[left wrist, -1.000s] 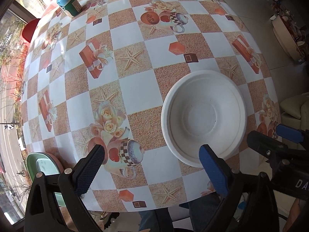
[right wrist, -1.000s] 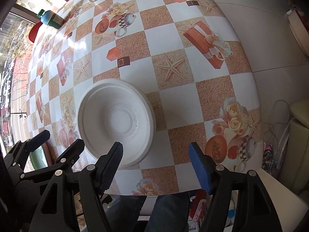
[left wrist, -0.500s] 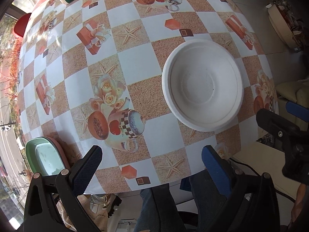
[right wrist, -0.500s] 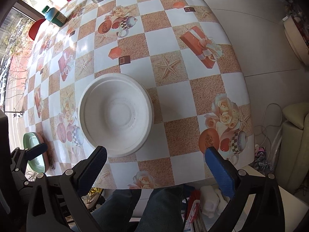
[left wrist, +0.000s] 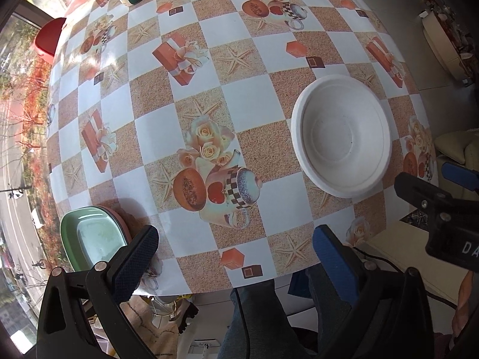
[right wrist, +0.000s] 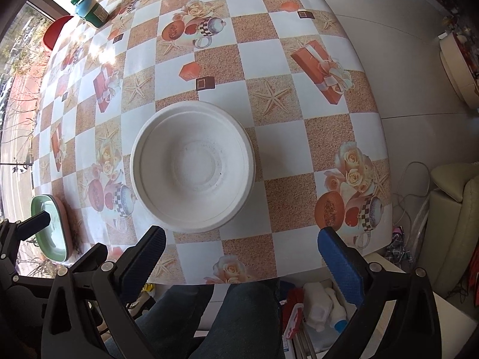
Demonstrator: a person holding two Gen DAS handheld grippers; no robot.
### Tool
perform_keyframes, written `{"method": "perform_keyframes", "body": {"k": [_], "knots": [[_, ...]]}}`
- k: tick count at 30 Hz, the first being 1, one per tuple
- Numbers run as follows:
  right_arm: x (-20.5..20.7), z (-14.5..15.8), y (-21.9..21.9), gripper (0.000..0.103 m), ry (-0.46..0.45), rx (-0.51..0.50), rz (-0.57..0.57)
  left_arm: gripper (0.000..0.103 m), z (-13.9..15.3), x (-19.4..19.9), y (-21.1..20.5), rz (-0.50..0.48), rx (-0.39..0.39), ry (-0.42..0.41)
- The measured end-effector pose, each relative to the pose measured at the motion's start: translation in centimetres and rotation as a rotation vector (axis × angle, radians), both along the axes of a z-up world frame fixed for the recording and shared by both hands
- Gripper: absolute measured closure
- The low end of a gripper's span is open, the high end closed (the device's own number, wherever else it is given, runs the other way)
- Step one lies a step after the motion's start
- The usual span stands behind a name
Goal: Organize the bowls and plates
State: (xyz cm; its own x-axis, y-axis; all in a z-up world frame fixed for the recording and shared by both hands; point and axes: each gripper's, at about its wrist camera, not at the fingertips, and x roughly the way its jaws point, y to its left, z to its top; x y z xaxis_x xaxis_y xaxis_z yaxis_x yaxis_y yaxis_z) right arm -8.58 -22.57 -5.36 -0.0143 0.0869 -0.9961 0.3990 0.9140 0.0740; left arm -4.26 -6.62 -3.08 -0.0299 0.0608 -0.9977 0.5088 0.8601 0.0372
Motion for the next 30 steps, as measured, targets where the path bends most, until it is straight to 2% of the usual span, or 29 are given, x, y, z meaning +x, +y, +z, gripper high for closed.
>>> {"method": "perform_keyframes", "body": {"k": [6, 30], "knots": [[0.3, -0.1, 1.0, 0.001, 0.008, 0.008, 0.006, 0.000, 0.0, 0.4, 1.4, 0.040, 0.006, 0.001], [1.4, 0.1, 2.5, 0.001, 0.008, 0.004, 0.038, 0.000, 0.4, 1.3, 3.0, 0.089, 0.001, -0.010]]}}
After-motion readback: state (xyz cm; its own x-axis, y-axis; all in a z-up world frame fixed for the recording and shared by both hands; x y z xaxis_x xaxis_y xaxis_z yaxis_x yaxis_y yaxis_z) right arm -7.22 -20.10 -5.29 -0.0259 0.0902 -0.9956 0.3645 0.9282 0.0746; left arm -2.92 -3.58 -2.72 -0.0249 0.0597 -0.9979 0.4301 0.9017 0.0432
